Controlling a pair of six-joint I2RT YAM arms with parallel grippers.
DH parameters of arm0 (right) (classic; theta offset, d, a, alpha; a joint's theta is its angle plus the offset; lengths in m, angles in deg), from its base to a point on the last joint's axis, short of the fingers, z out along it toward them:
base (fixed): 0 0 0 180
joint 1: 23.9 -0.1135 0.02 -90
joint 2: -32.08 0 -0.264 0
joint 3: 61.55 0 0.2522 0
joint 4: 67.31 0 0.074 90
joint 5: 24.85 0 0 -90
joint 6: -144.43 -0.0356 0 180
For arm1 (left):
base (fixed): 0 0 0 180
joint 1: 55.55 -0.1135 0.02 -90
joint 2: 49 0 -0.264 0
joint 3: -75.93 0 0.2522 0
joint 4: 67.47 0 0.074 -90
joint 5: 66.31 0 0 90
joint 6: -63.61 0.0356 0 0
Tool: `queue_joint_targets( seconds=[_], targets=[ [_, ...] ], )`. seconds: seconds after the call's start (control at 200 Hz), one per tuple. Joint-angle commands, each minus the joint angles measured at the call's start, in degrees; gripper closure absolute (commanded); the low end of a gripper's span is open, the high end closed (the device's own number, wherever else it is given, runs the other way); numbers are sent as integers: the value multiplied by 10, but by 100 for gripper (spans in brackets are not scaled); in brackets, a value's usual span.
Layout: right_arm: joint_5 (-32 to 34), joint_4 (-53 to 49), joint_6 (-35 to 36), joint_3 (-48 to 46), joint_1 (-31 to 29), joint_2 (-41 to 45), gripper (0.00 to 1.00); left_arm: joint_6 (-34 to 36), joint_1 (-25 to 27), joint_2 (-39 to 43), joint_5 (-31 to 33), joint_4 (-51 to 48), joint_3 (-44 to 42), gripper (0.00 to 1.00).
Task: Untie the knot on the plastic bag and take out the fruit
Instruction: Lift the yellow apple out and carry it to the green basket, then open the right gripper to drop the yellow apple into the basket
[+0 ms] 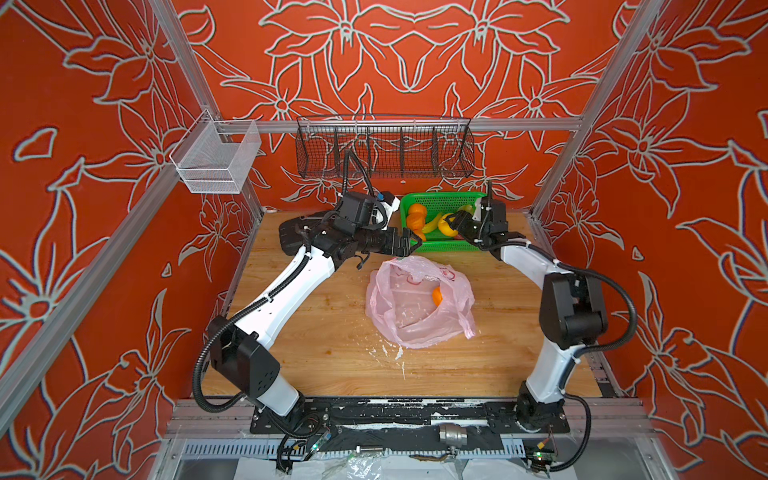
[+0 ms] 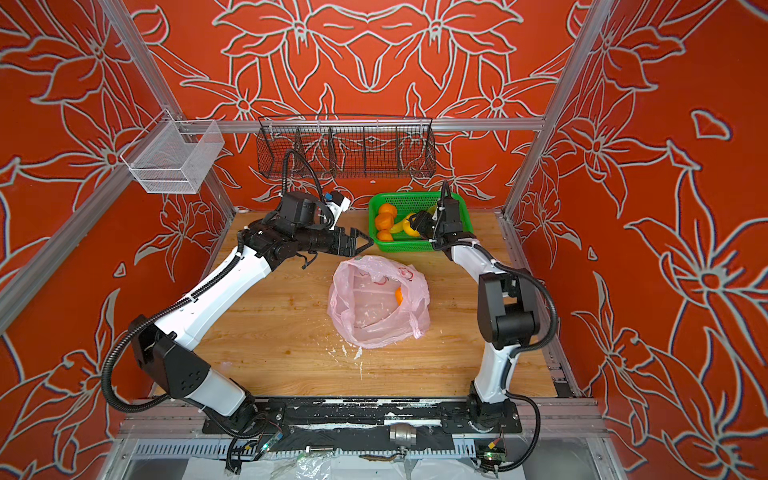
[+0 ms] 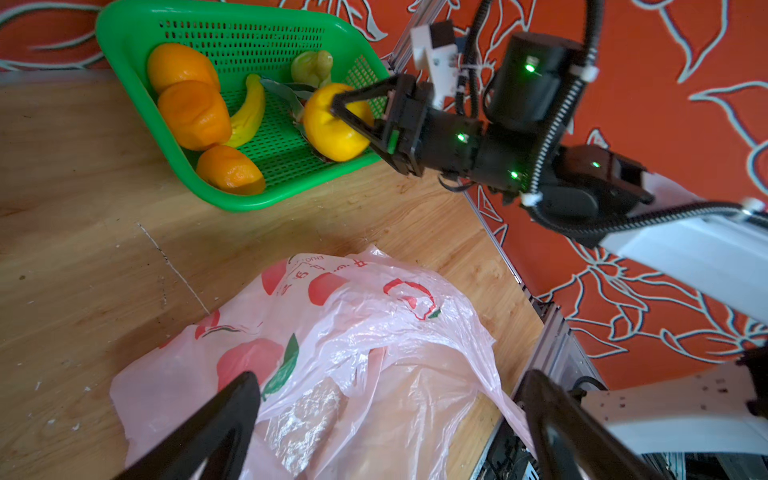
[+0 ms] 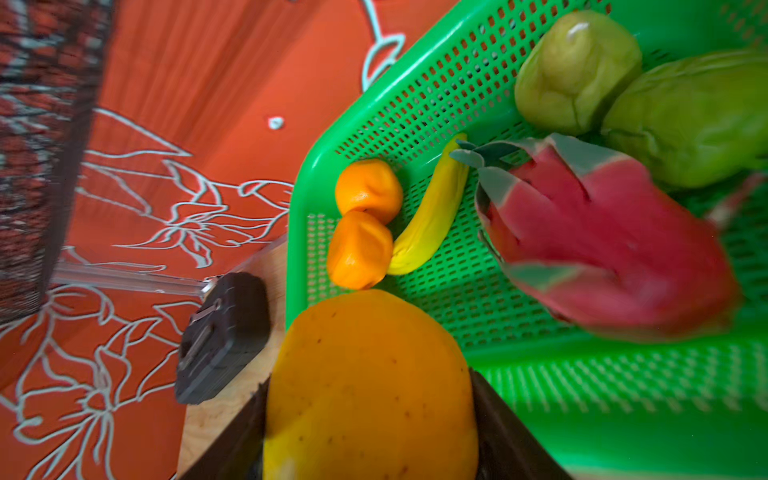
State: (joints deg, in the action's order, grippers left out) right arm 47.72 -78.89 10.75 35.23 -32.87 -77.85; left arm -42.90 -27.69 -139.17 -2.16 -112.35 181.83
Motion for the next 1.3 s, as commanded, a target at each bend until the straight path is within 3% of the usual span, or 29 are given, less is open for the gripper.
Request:
queue_joint_targets(
  seconds=[0.0,0.435,0.635,0.801,0.961,1.296],
  targets=[
    [2,-4,8,73,-1,-52,46,8,11,14,-7,-13,-17,2],
    [49,-122,9,322,-7,-263,41,8,26,31,32,-29,-43,2],
    [53,-162,13,354,-10,-282,25,13,28,7,75,-71,-24,2],
    [70,-158,28,311,-9,-226,16,21,31,-7,92,-84,-20,2],
    [73,-149,59,243,-9,-140,14,41,31,-26,129,-111,-7,2],
    [43,-118,161,-1,-39,147,13,105,30,-125,149,-175,89,2]
  ],
)
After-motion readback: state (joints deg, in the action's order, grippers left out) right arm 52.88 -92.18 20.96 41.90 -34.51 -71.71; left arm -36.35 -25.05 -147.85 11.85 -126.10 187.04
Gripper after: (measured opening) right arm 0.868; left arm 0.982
